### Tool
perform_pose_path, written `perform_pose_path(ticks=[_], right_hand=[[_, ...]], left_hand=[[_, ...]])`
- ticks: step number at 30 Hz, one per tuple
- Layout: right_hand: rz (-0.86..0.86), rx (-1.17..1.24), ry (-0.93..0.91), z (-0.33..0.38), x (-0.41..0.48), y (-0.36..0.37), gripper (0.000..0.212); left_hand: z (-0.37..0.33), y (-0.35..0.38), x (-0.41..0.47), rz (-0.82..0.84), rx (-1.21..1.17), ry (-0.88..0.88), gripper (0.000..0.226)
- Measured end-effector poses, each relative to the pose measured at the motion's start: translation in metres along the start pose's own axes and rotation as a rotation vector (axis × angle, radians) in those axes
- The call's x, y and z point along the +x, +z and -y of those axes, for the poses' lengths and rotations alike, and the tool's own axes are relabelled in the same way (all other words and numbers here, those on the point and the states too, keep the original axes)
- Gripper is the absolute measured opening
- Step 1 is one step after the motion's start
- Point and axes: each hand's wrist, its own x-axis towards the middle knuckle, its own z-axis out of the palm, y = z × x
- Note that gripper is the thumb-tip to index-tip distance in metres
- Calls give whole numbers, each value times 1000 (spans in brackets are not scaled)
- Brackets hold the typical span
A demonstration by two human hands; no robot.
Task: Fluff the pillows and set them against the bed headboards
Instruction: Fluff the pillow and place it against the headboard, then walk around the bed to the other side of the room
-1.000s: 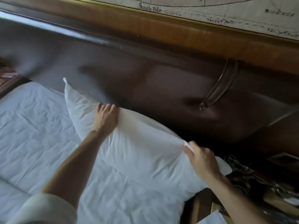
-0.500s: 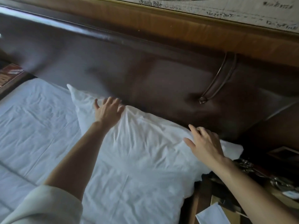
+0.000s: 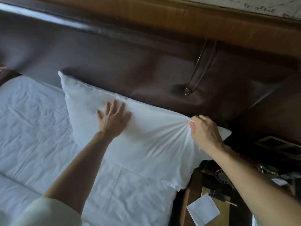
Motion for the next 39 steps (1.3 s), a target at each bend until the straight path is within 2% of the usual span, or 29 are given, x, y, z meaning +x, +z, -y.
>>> perform_pose_path(ticks=[3,6,9,11,17,24,32,39], right_hand=[[145,-96,53,-7,-1,3,16],[292,-255,43,-16,-15,14,45],[273,-240,-17,-11,-28,20,67],[259,-270,-65,-4,-34,21,74],[267,-229,-260,35,-38,-2,78],[278,-218,-422,65,-57,-44,81],[284,-221,-640,88,-111,-80,85],[412,-210,-820,133,-195,-76,88]], left_hand=[[-6,-5,-5,77,17,-25,63],[-17,2,-27,129,17,-13,67],[-29,8,-54,108,-7,-9,70],[-34,6,-74,94,12,-2,70],[-55,-11,-135,37,38,-91,72],[-96,-36,-233,-161,96,-206,82],[-111,-41,-363,-229,70,-496,83],[-110,-32,-488,-249,19,-751,85]])
